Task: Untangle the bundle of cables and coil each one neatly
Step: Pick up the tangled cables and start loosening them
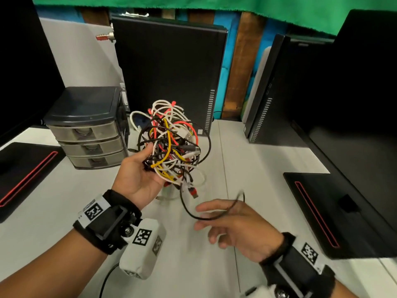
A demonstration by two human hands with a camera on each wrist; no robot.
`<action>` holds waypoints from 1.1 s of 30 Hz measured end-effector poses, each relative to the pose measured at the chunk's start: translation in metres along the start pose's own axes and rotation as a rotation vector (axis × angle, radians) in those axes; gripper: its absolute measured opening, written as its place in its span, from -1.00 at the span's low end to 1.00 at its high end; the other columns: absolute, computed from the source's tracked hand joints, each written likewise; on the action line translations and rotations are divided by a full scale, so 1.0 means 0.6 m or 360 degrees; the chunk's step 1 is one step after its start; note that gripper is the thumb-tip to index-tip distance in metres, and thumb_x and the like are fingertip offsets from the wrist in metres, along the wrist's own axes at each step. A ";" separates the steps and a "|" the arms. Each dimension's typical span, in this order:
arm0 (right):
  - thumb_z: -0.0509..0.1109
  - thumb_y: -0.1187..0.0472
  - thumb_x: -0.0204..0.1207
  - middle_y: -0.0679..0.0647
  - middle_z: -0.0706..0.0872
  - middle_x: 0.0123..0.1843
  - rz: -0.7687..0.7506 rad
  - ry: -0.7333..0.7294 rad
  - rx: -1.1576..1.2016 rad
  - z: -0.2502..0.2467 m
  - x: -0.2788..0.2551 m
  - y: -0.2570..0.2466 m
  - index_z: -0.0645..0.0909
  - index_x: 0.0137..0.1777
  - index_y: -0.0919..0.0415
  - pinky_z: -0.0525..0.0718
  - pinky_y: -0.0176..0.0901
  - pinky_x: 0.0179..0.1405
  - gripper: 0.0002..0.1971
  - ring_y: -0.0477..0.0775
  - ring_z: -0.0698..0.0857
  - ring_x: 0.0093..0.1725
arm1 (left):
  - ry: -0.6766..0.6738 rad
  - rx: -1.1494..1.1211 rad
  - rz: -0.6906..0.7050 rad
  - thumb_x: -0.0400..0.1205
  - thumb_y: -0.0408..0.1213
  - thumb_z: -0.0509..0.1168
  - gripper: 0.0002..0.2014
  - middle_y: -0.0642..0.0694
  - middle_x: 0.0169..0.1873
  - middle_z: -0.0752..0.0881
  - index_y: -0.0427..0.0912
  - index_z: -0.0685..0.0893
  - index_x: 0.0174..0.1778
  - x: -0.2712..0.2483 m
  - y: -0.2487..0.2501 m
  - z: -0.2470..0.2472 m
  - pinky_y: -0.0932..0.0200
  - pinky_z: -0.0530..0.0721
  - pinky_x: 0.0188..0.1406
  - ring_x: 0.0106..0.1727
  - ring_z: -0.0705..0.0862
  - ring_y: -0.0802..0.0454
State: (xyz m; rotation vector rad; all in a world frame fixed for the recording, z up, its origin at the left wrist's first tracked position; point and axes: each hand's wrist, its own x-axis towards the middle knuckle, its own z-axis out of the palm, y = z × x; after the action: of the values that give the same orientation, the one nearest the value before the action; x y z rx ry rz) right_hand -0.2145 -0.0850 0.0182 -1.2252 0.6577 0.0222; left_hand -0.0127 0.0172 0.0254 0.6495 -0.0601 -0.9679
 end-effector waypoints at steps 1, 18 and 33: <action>0.49 0.37 0.53 0.27 0.85 -0.04 0.0025 -0.0029 -0.0040 0.013 -0.001 0.003 0.73 0.19 0.29 0.53 -0.28 -0.61 -0.76 0.04 0.70 -0.47 | -0.0015 -0.0027 -0.0021 0.78 -0.20 0.12 -0.63 -0.31 0.25 0.76 -0.34 0.70 0.30 -0.003 -0.002 0.003 -0.28 0.79 0.03 0.20 0.79 -0.24; 0.50 0.16 0.59 -0.03 0.80 -0.12 -0.0332 -0.0078 -0.1069 -0.021 -0.021 -0.018 0.79 0.07 0.17 0.66 -0.29 -0.40 -0.86 -0.13 0.72 -0.21 | 0.0359 -0.0491 -0.0181 0.80 -0.21 0.06 -0.60 -0.38 -0.10 0.83 -0.42 0.73 0.05 -0.011 -0.022 0.001 -0.18 0.75 -0.58 -0.26 0.85 -0.31; 0.54 0.23 0.54 0.26 0.67 -0.40 -0.1046 0.0747 -0.0668 -0.039 -0.006 -0.028 0.80 -0.28 0.18 0.59 -0.34 -0.28 -0.84 -0.01 0.54 -0.42 | 0.0216 -0.0402 -0.0206 0.77 -0.18 0.10 -0.63 -0.32 0.11 0.81 -0.35 0.73 0.19 -0.010 -0.037 0.000 -0.38 0.80 -0.20 0.01 0.84 -0.28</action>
State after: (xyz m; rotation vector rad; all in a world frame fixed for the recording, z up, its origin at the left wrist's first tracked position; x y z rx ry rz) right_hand -0.2222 -0.1104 0.0299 -1.8330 0.6382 -0.7249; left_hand -0.0327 0.0132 0.0148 0.4885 0.2234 -1.0333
